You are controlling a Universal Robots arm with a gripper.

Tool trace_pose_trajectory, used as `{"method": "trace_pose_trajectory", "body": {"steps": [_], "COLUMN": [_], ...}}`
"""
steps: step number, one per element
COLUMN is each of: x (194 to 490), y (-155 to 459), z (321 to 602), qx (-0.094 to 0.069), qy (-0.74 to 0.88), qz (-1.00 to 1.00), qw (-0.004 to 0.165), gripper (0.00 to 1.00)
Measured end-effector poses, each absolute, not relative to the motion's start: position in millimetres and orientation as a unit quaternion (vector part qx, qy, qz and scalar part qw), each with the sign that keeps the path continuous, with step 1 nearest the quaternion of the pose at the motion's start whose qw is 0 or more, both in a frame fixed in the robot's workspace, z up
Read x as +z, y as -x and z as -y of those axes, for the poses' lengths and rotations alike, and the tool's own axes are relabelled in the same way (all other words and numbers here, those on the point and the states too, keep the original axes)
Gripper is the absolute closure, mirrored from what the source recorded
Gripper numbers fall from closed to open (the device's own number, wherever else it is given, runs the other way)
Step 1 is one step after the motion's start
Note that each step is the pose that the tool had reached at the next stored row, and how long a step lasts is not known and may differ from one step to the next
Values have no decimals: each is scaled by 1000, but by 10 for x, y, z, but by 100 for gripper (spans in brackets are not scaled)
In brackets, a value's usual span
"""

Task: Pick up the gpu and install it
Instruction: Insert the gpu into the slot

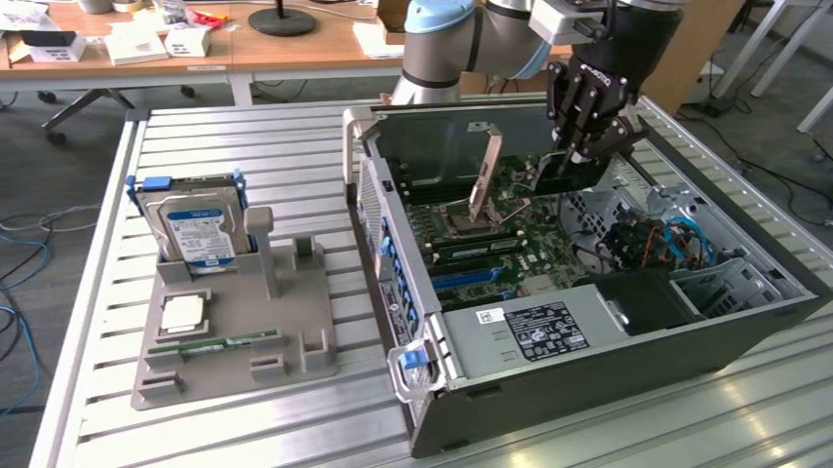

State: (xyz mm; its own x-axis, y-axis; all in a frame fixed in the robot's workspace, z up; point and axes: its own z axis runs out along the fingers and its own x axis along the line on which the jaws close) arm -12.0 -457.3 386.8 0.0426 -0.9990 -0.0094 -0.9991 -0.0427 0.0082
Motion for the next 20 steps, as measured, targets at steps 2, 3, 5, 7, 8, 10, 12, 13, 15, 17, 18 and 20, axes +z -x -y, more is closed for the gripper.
{"method": "trace_pose_trajectory", "body": {"steps": [2, 3, 5, 7, 8, 10, 12, 13, 15, 17, 18, 20], "x": [3866, 3860, 3833, 3800, 3786, 3763, 3742, 3735, 3721, 3711, 3705, 3696], "y": [131, 132, 132, 133, 133, 134, 134, 135, 135, 136, 136, 136], "z": [4571, 4570, 4570, 4570, 4570, 4570, 4570, 4570, 4570, 4570, 4569, 4569], "qx": [6, 6, 6, 6, 6, 6, 6, 6, 6, 6, 6, 6], "qy": [722, 722, 722, 722, 722, 722, 722, 722, 722, 722, 722, 722], "qz": [-692, -692, -692, -692, -692, -692, -692, -692, -692, -692, -692, -692], "qw": [0, 0, 0, 0, 0, 0, 0, 0, 0, 0, 0, 0], "gripper": [74, 74, 74, 74, 74, 74, 74, 74, 74, 74, 74, 74]}}
